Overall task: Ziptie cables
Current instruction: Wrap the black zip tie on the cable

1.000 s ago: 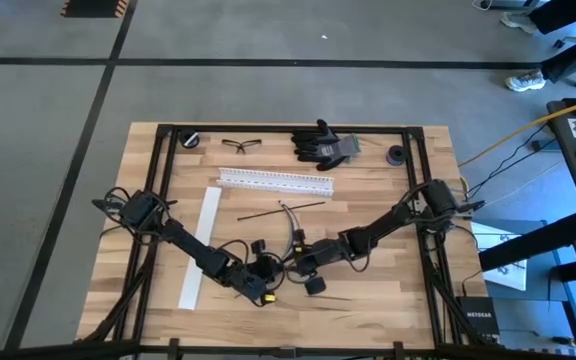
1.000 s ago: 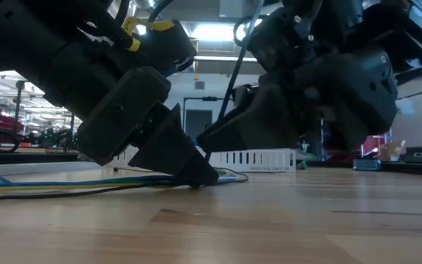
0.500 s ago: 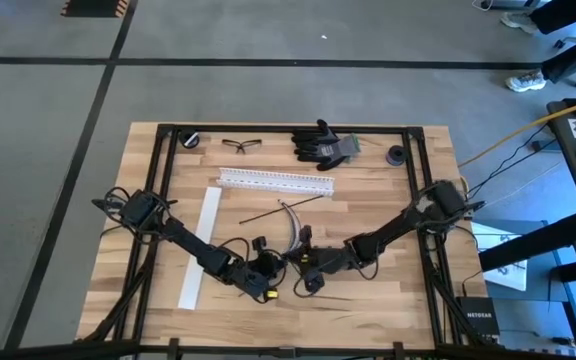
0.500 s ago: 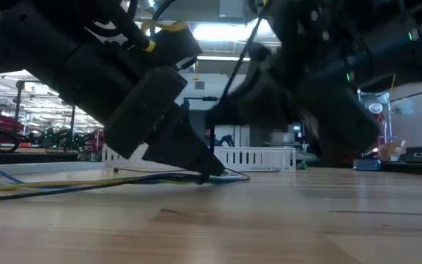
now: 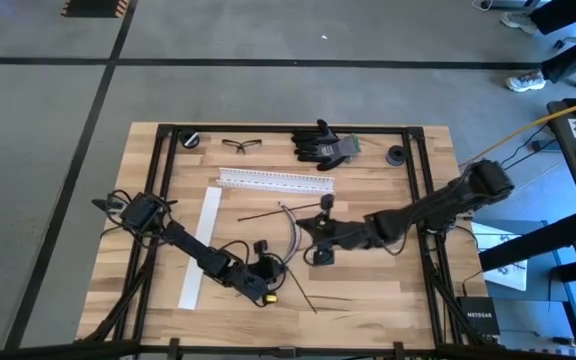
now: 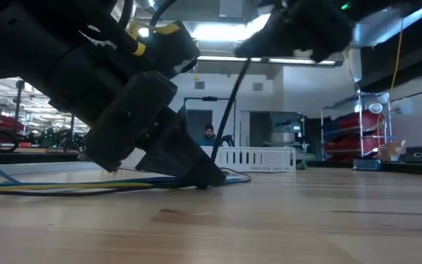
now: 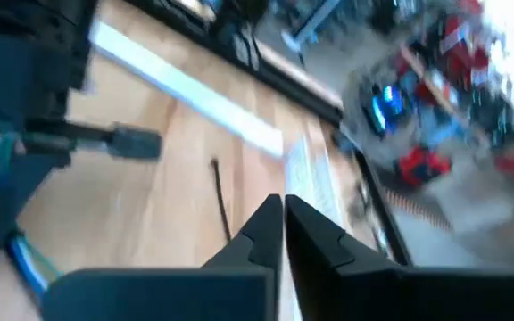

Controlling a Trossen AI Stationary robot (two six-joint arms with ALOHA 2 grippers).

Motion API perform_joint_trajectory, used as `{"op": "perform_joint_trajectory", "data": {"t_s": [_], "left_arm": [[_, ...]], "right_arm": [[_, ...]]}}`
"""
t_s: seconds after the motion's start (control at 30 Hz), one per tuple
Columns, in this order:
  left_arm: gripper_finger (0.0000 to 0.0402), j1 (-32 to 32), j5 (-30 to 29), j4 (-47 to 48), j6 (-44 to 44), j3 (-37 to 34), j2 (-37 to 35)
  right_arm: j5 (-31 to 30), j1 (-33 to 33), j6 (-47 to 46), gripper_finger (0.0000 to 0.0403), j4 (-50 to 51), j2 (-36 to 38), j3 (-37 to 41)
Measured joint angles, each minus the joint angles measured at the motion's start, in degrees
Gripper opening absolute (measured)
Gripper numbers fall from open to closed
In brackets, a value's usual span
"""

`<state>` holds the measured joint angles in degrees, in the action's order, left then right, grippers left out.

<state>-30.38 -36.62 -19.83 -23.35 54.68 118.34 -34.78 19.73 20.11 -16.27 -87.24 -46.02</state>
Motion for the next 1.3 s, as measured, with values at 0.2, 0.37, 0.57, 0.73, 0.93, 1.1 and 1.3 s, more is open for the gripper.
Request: {"op": "perform_joint_trajectory", "data": {"t_s": [0.2,0.37,0.57,0.73,0.93,1.1,1.3], "left_arm": [[0.0000,0.0,0.5,1.1,1.2,0.6,-2.4],[0.0005,0.3,0.3,0.5,-1.8,0.6,-3.8],[0.0061,1.3,-0.4,2.2,-5.9,0.7,-3.8],[0.0101,1.6,-0.7,1.5,-6.0,1.2,-4.0],[0.0110,1.5,-0.4,2.7,-3.2,2.0,-7.2],[0.0086,1.3,-0.8,7.9,-2.2,2.0,-9.7],[0.0008,1.6,-1.9,11.7,-2.0,2.0,-10.0]], "right_arm": [[8.5,1.9,-19.8,0.0052,16.4,3.5,0.4],[15.8,2.0,-23.4,0.0124,5.1,1.8,7.2],[18.8,1.9,-20.2,0.0191,-14.7,-5.4,12.8],[21.8,2.0,-18.2,0.0201,-20.1,-13.6,11.7],[22.9,2.0,-18.0,0.0195,-20.1,-16.8,10.3],[23.9,2.0,-17.5,0.0194,-21.4,-16.8,10.2],[24.2,2.0,-16.6,0.0193,-25.8,-20.5,8.4]]}}
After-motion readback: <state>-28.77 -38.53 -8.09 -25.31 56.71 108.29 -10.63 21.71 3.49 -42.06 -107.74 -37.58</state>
